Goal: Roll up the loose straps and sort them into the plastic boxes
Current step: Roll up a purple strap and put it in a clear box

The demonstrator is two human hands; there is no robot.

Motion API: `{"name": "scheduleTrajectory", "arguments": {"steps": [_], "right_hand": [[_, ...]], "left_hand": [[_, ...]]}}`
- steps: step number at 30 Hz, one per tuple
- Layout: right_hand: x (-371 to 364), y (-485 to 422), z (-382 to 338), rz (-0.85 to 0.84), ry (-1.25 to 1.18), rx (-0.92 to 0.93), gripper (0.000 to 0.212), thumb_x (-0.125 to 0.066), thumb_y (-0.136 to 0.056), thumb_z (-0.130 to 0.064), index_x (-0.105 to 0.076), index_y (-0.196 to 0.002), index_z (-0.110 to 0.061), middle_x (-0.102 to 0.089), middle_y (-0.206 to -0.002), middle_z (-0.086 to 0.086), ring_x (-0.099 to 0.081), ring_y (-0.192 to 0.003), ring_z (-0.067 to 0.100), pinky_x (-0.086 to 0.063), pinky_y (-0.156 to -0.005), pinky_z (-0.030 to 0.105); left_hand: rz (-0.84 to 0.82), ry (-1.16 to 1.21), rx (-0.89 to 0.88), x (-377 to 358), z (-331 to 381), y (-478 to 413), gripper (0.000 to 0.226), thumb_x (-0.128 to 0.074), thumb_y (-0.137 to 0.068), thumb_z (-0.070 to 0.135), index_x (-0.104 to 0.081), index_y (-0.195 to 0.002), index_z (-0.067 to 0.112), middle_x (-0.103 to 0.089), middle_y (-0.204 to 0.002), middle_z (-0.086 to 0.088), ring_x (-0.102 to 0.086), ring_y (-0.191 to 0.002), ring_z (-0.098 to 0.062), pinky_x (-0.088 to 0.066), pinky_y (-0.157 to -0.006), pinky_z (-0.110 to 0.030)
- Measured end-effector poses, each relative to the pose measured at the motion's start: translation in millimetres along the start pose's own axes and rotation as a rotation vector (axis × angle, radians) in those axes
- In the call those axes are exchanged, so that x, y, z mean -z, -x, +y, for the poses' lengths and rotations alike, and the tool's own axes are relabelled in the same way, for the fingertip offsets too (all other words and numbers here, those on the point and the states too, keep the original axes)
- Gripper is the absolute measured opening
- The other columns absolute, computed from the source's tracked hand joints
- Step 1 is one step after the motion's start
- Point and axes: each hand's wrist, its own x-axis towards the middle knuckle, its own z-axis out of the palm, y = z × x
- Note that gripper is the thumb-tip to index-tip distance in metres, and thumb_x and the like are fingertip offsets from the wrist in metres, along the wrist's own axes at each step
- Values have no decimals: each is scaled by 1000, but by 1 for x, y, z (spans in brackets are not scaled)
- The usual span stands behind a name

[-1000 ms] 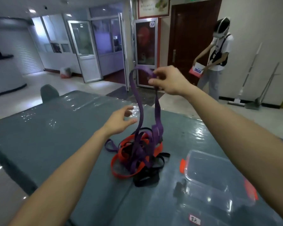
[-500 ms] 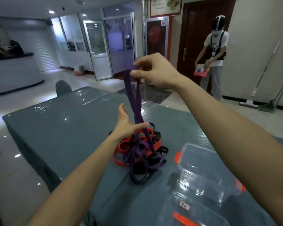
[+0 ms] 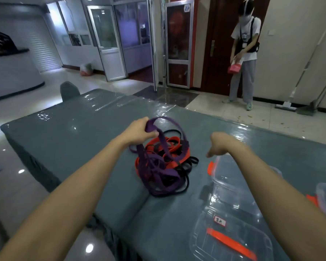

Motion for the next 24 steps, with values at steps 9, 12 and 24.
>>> {"name": "scheduleTrajectory", "arguments": {"steps": [9,12,24], "right_hand": [[-21,35,-84,111,-722,507,117,-93,-63,-69,-41,-161,-28,-59,-155,-4,-56,-140,10,-45,-120,36],[-24,38,-73,200,-837,515,29,-91,-86,-29,-71,-107,-28,-80,-92,-14,-75,-87,5,-60,-86,38],[-23,115,21,280,-983,329,26,-65,-99,9,-60,-94,-17,-64,-84,-1,-70,-65,22,-58,-67,28]], "left_hand": [[-123,-121,-284,-1,36,-3,60,-84,-76,4,-48,-122,20,-71,-97,5,-66,-83,-15,-51,-66,-25],[-37,23,-328,-12,33,-1,69,-98,-69,17,-46,-115,23,-73,-91,4,-65,-74,-4,-46,-63,-24],[-505,174,-104,-196,-9,32,41,-89,-89,11,-73,-126,6,-75,-121,-5,-68,-112,-19,-52,-109,-35]]}}
